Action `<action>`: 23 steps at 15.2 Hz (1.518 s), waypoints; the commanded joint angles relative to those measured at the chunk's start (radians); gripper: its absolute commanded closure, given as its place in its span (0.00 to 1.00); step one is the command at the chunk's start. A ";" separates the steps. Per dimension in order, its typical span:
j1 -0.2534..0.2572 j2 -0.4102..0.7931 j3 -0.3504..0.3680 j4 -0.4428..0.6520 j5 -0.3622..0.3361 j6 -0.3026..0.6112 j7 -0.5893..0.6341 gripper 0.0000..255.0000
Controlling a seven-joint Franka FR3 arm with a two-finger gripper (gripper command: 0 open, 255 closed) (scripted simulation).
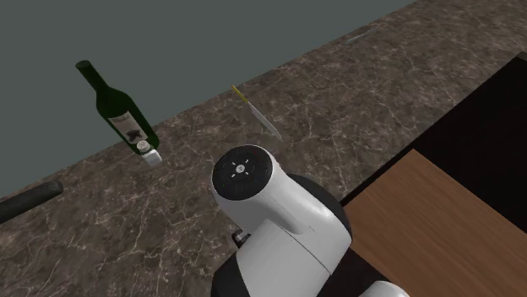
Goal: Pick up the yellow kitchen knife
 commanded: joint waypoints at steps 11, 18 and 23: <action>-0.058 0.341 -0.145 0.238 -0.042 0.118 -0.146 0.00; -0.084 0.596 -0.228 0.475 -0.008 0.141 -0.256 0.00; -0.113 0.791 -0.274 0.686 0.047 0.121 -0.339 0.00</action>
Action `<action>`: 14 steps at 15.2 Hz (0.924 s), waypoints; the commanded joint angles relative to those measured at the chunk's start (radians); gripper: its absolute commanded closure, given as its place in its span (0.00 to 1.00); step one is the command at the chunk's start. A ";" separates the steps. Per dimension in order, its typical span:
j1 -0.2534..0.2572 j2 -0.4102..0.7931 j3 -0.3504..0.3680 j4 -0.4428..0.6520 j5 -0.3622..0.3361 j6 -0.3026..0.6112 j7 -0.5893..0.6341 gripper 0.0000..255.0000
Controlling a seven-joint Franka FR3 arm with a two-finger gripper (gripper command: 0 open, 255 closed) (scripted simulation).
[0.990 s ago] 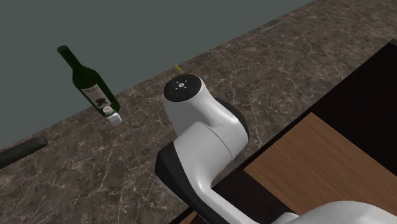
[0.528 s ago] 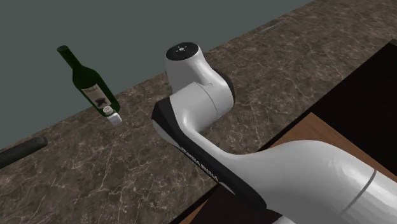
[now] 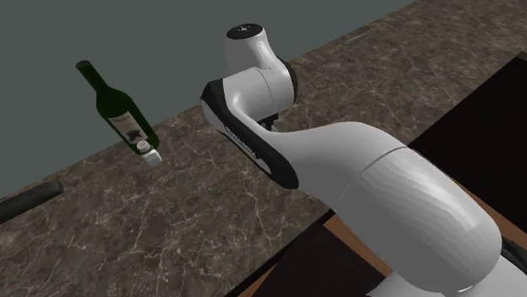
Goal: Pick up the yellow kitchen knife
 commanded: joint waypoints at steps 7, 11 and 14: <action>-0.086 0.353 -0.042 0.440 0.116 -0.104 -0.121 0.00; -0.161 0.575 -0.040 0.768 0.179 -0.220 -0.156 0.00; -0.155 0.561 -0.039 0.704 0.175 -0.171 -0.157 0.00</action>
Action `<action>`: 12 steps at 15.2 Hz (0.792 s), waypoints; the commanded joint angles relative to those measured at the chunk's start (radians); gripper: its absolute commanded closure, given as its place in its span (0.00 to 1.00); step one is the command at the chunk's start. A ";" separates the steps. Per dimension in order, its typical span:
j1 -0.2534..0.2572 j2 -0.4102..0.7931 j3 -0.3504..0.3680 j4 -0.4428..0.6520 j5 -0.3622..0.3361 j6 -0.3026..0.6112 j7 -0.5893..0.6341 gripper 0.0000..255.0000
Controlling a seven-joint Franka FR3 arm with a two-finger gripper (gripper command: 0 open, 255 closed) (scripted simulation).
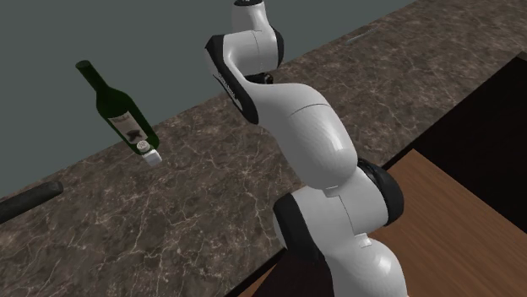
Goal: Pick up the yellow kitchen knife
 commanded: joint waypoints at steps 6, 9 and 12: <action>0.009 -0.011 0.000 -0.094 -0.001 0.083 -0.003 0.00; 0.007 -0.008 0.001 -0.087 0.000 0.079 -0.004 1.00; 0.007 -0.008 0.001 -0.086 0.000 0.079 -0.004 1.00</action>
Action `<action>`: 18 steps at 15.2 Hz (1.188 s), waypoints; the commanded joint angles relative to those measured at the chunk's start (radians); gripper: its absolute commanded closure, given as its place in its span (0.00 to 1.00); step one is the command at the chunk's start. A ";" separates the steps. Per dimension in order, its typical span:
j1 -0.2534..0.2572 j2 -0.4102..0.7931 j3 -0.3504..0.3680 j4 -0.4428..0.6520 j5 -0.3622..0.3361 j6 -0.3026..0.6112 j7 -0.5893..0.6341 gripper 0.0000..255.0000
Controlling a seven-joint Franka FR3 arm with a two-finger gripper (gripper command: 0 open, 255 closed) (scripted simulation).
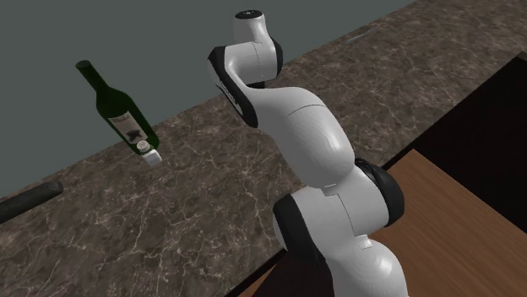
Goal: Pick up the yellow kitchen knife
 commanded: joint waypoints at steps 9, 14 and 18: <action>-0.008 0.011 0.000 0.083 0.002 -0.072 0.003 1.00; -0.021 0.039 0.001 0.198 0.007 -0.158 0.005 1.00; -0.038 0.078 0.004 0.320 0.015 -0.240 0.008 1.00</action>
